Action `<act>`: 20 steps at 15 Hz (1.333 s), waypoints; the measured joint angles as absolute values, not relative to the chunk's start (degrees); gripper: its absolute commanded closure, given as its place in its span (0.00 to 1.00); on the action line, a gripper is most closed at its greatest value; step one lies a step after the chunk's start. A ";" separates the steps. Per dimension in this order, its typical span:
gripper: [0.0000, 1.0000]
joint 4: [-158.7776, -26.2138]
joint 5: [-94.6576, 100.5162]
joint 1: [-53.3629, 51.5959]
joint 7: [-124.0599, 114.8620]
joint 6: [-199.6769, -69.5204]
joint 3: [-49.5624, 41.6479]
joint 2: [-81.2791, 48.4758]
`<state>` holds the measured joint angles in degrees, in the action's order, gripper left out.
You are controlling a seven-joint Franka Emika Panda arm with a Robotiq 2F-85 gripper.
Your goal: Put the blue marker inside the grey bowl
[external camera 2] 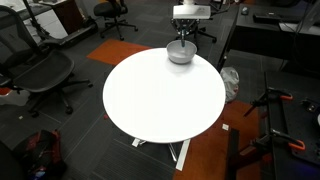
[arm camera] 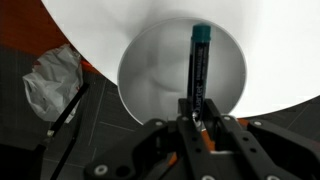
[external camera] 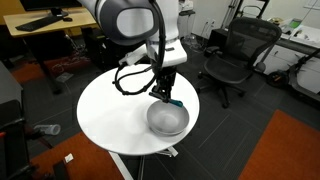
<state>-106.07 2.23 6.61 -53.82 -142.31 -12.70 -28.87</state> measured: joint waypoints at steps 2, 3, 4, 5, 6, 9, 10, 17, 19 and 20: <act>0.95 -104.50 1.35 7.11 -53.81 -141.85 -12.76 -30.50; 0.59 -103.81 0.99 7.28 -53.81 -141.61 -12.80 -31.24; 0.56 -103.12 0.71 7.45 -53.81 -141.38 -12.80 -31.93; 0.50 -102.52 0.49 7.60 -53.81 -141.15 -12.80 -32.58; 0.42 -101.99 0.27 7.72 -53.81 -141.00 -12.80 -33.14; 0.20 -100.64 -0.20 7.87 -53.81 -140.66 -12.84 -34.46; 0.12 -100.32 -0.21 7.87 -53.81 -140.59 -12.85 -34.69; 0.00 -99.85 -0.10 7.22 -52.84 -140.60 -12.88 -33.72; 0.00 -100.67 -0.03 6.70 -50.67 -140.61 -12.84 -32.12; 0.00 -101.54 0.04 6.31 -49.04 -140.61 -12.82 -30.90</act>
